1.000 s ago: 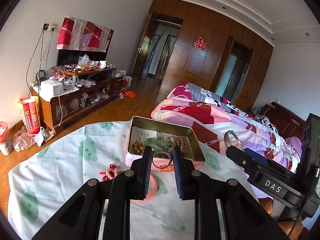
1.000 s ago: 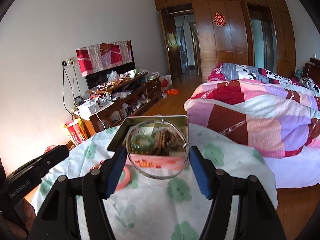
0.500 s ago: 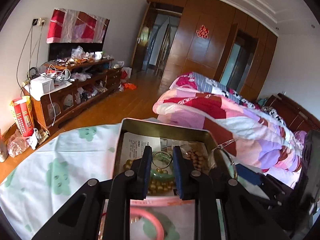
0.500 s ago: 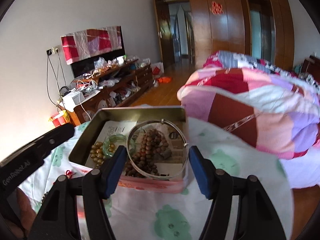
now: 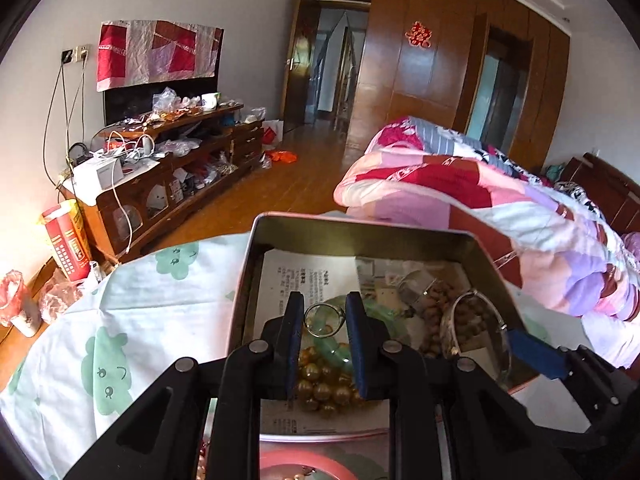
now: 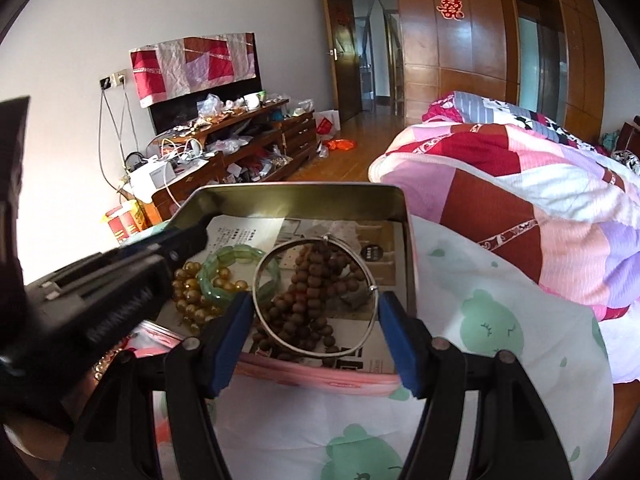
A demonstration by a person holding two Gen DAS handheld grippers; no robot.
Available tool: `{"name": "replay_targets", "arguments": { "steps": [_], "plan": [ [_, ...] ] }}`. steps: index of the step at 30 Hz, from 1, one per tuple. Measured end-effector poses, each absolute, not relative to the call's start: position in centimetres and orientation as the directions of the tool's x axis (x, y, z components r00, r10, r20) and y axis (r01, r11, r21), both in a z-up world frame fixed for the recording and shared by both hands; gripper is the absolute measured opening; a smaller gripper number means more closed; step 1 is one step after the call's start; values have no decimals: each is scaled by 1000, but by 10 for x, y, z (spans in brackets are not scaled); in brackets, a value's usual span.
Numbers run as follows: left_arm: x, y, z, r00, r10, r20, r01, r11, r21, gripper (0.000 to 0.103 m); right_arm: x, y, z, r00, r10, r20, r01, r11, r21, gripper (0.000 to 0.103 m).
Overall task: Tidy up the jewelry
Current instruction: 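Lower the ring into the pink tin with left gripper while right gripper releases the bangle inside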
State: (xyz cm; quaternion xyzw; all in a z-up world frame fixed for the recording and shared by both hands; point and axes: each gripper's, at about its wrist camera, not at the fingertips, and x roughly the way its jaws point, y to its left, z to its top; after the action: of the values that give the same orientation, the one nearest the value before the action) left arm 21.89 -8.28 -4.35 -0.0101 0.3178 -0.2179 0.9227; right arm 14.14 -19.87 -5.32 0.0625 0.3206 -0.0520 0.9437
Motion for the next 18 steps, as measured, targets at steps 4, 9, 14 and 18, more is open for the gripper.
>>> {"name": "replay_targets", "arguments": {
  "steps": [4, 9, 14, 18],
  "plan": [
    [226, -79, -47, 677, -419, -605, 378, 903, -202, 52, 143, -201, -54, 788, -39, -614, 129, 986, 103, 68],
    [222, -79, -39, 666, -461, -586, 387, 886, -257, 76, 136, -200, -49, 816, -49, -576, 132, 986, 104, 84],
    [218, -80, -28, 715, -404, -570, 363, 912, -190, 78, 127, -198, -41, 852, -92, -515, 152, 986, 75, 84],
    [211, -80, -26, 755, -294, -586, 310, 948, -76, 78, 122, -200, -39, 856, -155, -493, 202, 978, 43, 84]
  ]
}}
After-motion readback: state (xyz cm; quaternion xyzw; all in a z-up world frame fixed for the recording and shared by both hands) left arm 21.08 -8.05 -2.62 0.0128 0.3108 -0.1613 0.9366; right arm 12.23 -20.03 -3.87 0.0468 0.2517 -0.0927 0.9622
